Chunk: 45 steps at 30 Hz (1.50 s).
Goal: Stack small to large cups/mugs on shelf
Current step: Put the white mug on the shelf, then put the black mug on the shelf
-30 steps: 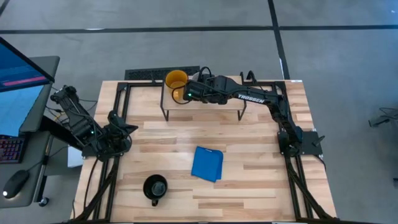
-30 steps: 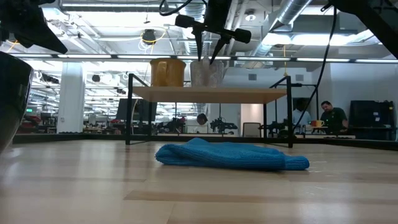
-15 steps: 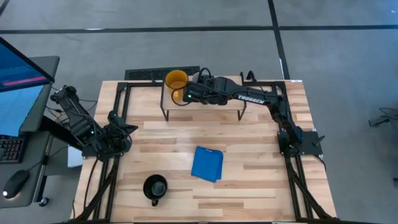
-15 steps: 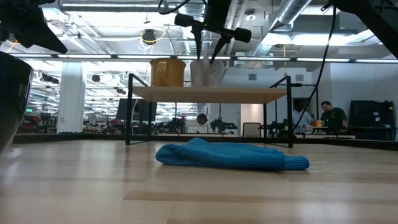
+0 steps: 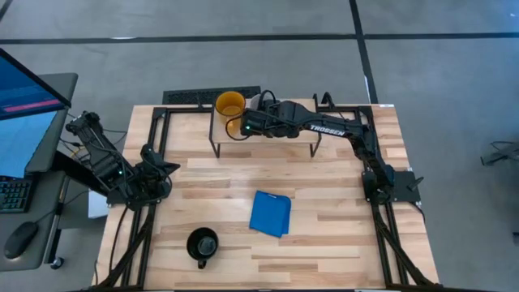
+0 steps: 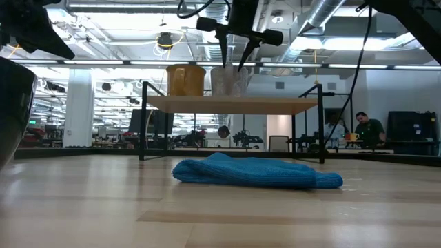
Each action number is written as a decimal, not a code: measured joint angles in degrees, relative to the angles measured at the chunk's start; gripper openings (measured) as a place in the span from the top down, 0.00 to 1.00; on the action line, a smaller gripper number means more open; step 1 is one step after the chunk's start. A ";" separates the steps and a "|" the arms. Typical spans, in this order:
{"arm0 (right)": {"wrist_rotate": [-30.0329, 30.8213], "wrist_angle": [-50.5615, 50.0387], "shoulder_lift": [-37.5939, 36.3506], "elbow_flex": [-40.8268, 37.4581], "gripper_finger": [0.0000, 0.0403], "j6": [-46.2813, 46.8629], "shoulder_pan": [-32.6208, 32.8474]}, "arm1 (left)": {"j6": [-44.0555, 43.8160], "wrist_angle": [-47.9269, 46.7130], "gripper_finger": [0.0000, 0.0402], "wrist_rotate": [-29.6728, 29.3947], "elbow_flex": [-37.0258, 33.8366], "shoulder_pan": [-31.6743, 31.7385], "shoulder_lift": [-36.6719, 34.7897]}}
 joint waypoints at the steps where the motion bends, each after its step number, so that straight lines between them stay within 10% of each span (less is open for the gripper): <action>1: -0.05 0.06 0.00 0.00 0.55 -0.52 0.08 | 0.16 0.00 1.00 0.00 0.00 0.00 0.01; 45: -5.93 -0.08 0.00 0.00 0.55 -7.10 2.08 | 0.20 -0.04 1.00 0.61 0.00 0.00 -0.01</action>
